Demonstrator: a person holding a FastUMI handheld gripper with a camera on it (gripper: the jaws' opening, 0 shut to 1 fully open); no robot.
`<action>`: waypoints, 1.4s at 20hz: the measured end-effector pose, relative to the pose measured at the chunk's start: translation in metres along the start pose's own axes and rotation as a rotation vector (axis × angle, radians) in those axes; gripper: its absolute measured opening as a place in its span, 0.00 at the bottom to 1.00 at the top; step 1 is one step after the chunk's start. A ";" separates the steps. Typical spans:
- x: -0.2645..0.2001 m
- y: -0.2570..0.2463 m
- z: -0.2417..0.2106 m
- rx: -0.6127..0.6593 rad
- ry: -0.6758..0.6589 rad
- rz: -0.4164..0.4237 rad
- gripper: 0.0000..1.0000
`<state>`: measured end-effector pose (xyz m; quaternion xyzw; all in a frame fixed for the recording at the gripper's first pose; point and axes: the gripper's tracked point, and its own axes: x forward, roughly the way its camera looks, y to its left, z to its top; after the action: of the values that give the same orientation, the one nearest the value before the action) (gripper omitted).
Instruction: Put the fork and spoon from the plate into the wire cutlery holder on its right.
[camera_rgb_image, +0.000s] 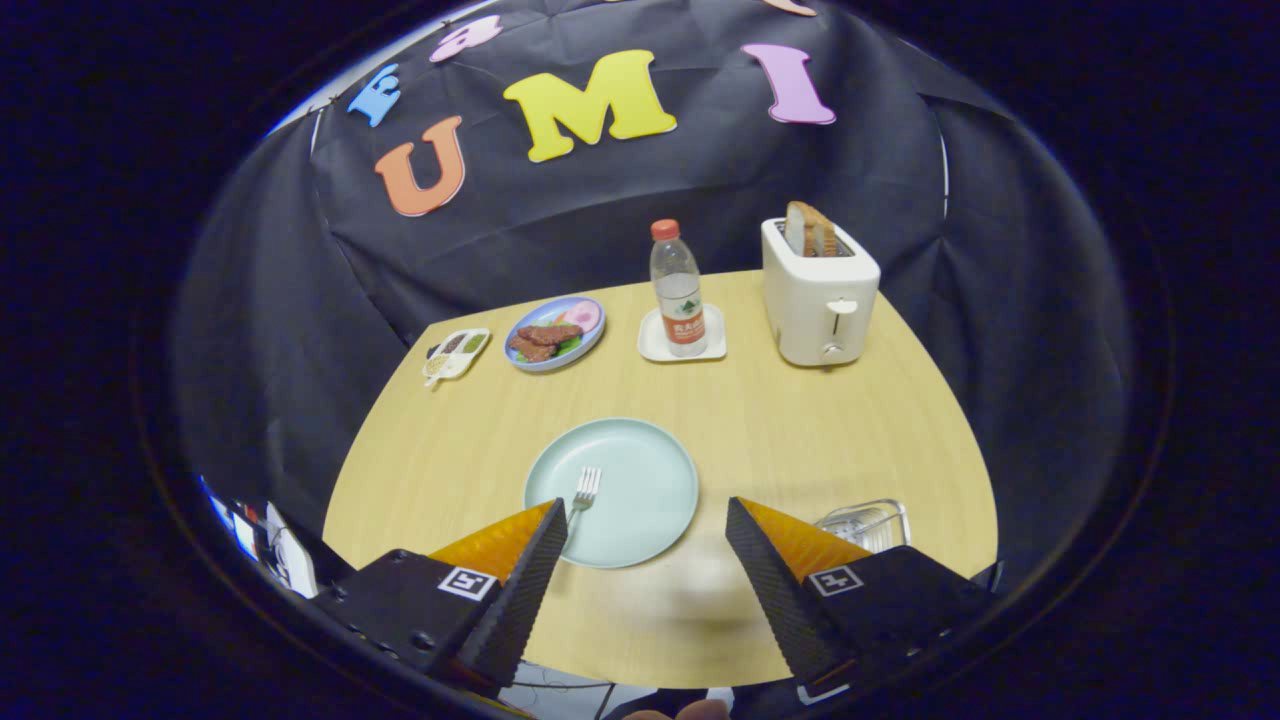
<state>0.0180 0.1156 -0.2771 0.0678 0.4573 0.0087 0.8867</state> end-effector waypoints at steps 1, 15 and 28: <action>0.007 0.010 -0.005 -0.005 -0.003 -0.004 0.97; 0.126 0.072 -0.079 -0.100 0.073 -0.132 0.97; 0.143 0.040 -0.097 -0.070 0.173 -0.202 0.12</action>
<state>0.0237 0.1777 -0.4433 -0.0105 0.5360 -0.0587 0.8421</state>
